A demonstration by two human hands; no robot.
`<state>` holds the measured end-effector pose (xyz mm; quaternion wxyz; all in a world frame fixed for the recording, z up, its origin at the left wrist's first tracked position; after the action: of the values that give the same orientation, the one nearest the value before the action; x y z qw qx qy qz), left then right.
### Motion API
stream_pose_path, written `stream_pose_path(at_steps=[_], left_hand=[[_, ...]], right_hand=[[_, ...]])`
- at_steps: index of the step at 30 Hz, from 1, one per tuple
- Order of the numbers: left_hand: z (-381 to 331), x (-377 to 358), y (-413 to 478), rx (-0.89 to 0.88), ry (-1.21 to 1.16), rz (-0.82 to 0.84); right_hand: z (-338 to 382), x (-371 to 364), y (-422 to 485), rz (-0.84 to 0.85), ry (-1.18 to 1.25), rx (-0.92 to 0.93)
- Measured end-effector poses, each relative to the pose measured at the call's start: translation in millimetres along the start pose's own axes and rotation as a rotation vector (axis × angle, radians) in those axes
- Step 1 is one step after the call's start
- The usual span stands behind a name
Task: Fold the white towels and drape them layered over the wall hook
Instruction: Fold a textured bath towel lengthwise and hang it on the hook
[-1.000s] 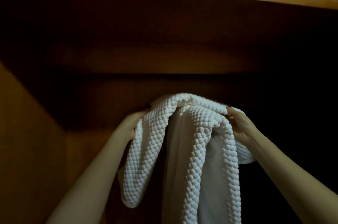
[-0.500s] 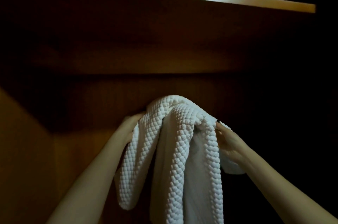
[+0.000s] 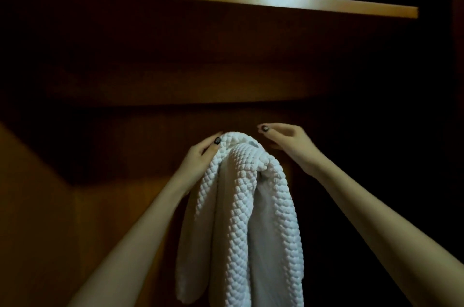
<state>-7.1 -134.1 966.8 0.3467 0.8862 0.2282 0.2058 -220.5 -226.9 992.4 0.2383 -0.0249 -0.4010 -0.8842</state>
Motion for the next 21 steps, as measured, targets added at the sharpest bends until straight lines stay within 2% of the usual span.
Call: stream_pose_path(at_steps=[2, 4, 8, 11, 15, 19, 21], left_hand=[[-6, -4, 5, -0.033, 0.047, 0.023], [-10, -6, 10, -0.063, 0.068, 0.05], [-12, -11, 24, -0.067, 0.073, 0.066], [-8, -16, 25, -0.042, 0.054, 0.084], [-4, -14, 10, -0.059, 0.138, 0.153], [6, 5, -20, -0.09, 0.159, 0.155], [17, 8, -34, -0.05, 0.108, 0.153]], right_hand=[[0, -16, 13, 0.152, -0.06, -0.017], [-5, -24, 19, 0.216, -0.09, 0.001], [-15, -23, 23, 0.182, -0.074, 0.076], [-32, -27, 13, 0.15, 0.04, 0.069], [-35, -30, -2, 0.167, 0.023, 0.061], [-31, -18, -9, 0.177, 0.059, -0.056], [-33, -15, -12, 0.199, 0.048, -0.109]])
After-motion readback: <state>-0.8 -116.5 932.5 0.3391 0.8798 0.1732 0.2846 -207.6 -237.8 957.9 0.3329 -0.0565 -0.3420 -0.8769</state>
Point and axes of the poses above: each hand's wrist, its own y-axis towards the middle knuckle, its own x-axis out of the back of the hand, z = x × y, the point moved 2 cm from there along y, towards the middle knuckle, and after that the axes turned 2 degrees about -z, right-handed, at the moved point
